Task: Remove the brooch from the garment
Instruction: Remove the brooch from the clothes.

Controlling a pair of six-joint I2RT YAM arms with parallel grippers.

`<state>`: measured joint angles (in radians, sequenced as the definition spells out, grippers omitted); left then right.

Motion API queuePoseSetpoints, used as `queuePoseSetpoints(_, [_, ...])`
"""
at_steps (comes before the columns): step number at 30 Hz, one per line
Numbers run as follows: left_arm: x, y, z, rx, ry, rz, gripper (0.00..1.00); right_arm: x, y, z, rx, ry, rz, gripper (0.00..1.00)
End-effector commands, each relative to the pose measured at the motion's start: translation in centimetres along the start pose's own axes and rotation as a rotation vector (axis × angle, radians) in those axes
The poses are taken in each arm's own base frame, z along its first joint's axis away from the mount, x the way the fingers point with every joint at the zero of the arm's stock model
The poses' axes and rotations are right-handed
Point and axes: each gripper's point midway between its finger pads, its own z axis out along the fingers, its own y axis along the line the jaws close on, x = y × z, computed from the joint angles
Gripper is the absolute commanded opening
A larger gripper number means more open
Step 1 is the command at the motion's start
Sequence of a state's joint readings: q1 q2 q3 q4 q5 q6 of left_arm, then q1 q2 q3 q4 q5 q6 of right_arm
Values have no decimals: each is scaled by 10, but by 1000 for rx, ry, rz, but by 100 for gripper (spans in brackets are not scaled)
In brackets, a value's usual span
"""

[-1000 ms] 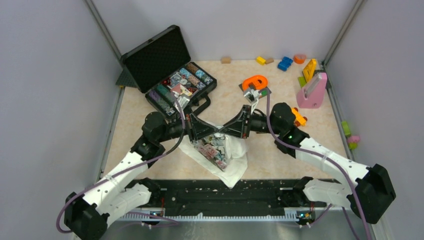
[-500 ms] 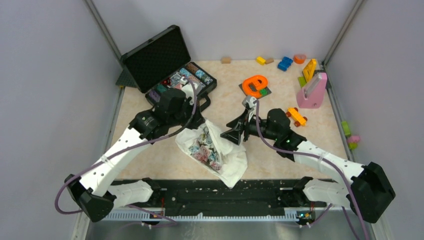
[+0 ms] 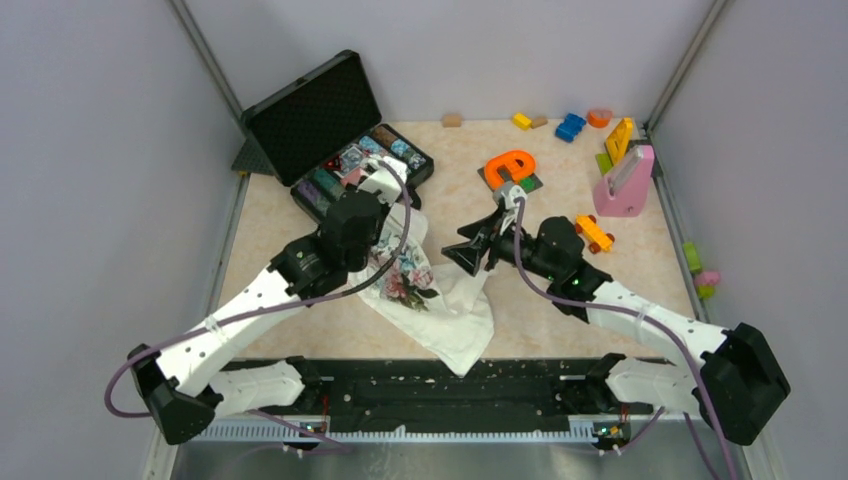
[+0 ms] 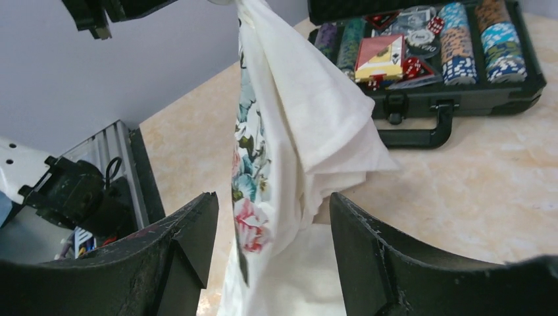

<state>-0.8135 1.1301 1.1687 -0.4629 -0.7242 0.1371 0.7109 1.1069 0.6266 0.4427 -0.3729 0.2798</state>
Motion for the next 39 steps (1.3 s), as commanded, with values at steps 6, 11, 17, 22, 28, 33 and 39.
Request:
queuePoseSetpoints(6, [-134, -39, -91, 545, -651, -29, 0, -69, 20, -3, -51, -168, -159, 68])
queuePoseSetpoints(11, [-131, -75, -132, 871, -614, 16, 0, -72, 34, -1, -134, -110, -222, 72])
queuePoseSetpoints(17, [-105, -90, -151, 1009, -569, 54, 0, -76, 45, -11, -177, -122, -253, 59])
queuePoseSetpoints(22, [-104, -83, -136, 924, -543, 54, 0, -67, 55, -15, -228, -88, -235, 17])
queuePoseSetpoints(28, [-119, -67, -99, 717, -524, -95, 0, -60, 79, -18, -257, -75, -210, 0])
queuePoseSetpoints(33, [-119, -98, -106, 869, -529, -245, 0, -37, 105, -12, -319, 13, -224, 35])
queuePoseSetpoints(39, [-91, -122, -109, 977, -467, -483, 0, -67, 88, -38, -195, -130, -168, 67])
